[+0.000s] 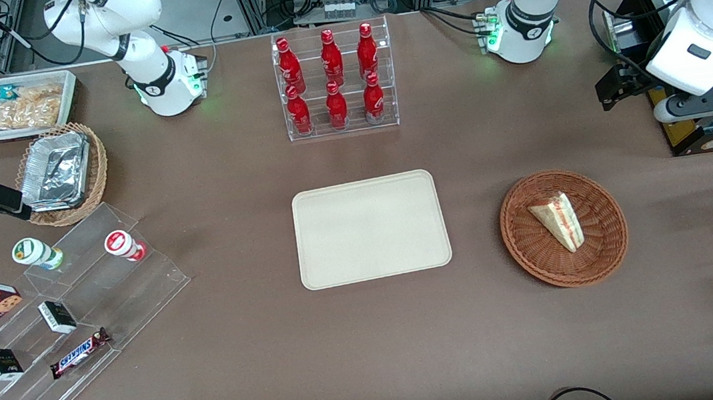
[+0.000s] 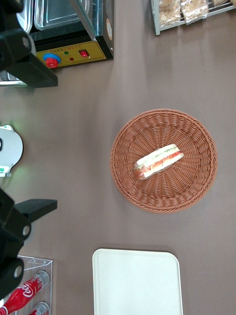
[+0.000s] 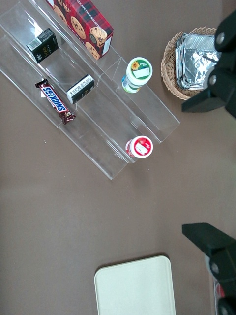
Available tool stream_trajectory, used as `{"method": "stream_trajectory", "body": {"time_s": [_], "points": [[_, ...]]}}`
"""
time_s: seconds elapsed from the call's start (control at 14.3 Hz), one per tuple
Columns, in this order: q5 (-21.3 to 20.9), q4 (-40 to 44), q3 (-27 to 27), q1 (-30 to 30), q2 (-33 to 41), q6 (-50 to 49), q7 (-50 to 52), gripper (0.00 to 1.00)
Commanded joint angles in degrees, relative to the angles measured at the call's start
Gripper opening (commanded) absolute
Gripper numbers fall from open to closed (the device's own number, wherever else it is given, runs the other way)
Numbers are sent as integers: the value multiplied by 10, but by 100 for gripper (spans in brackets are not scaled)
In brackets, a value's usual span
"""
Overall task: Place sandwich from basket to tray
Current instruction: 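Move the left gripper down over the wrapped sandwich in the wicker basket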
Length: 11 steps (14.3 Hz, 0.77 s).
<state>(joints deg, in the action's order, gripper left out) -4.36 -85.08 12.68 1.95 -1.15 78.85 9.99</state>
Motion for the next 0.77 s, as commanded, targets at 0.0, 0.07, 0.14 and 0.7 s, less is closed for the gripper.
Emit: {"method": "stream_trajectory", "body": {"time_s": [0.0, 0.07, 0.14, 0.7], "points": [[-1, 6, 9, 12, -2, -6, -8, 100], [-1, 10, 9, 11, -3, -6, -2, 100], [-5, 9, 9, 11, -3, -5, -1, 100], [-11, -4, 4, 24, -91, -3, 38, 100]]}}
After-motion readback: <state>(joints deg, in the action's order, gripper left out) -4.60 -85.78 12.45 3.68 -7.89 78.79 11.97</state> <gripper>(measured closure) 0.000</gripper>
